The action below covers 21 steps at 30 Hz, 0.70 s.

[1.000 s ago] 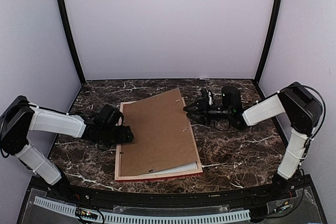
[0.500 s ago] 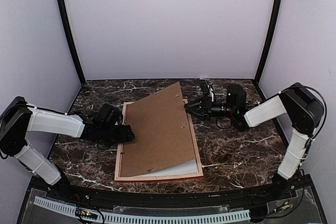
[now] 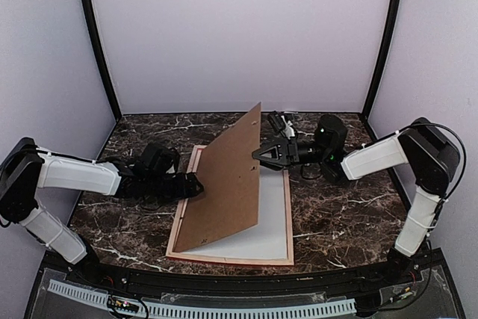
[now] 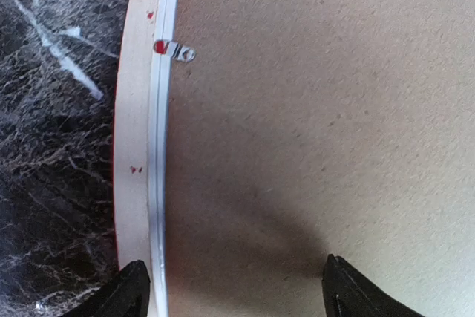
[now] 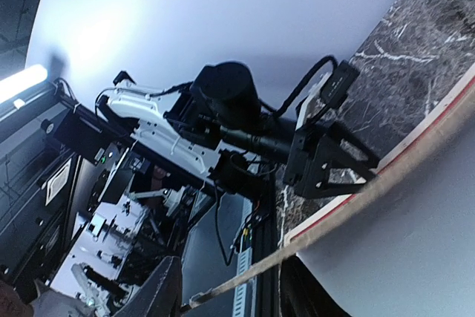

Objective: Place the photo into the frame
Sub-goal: Pick up the backboard from the frame body.

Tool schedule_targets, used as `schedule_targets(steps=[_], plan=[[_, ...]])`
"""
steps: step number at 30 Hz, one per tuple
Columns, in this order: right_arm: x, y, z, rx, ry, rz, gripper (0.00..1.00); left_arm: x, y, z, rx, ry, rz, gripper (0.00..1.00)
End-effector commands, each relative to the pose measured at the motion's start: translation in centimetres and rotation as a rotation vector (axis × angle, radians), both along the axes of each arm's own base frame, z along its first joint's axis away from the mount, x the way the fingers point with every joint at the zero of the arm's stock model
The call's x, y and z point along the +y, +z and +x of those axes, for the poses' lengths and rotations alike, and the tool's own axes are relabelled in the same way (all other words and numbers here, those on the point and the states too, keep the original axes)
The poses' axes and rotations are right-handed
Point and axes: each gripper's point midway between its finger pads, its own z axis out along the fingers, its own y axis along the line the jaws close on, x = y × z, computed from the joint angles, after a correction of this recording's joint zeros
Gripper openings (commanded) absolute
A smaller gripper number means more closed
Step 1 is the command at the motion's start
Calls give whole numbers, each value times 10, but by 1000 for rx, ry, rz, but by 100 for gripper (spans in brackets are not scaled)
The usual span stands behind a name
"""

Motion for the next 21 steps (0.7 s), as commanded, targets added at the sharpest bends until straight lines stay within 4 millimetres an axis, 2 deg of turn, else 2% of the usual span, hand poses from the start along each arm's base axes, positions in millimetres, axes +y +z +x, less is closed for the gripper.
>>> schedule_targets(steps=[1, 7, 11, 15, 21], plan=[[21, -10, -41, 65, 176, -46, 45, -48, 20, -17, 2, -173, -149, 83], [24, -18, -25, 131, 83, -108, 44, -48, 21, -17, 1, -174, -151, 83], [21, -38, -15, 178, 8, -218, 49, -48, 21, -17, 1, -172, -146, 83], [13, -47, -8, 209, -37, -263, 51, -47, 20, -16, 1, -170, -142, 83], [8, -65, 0, 253, -74, -318, 47, -47, 18, -16, 7, -167, -138, 83]])
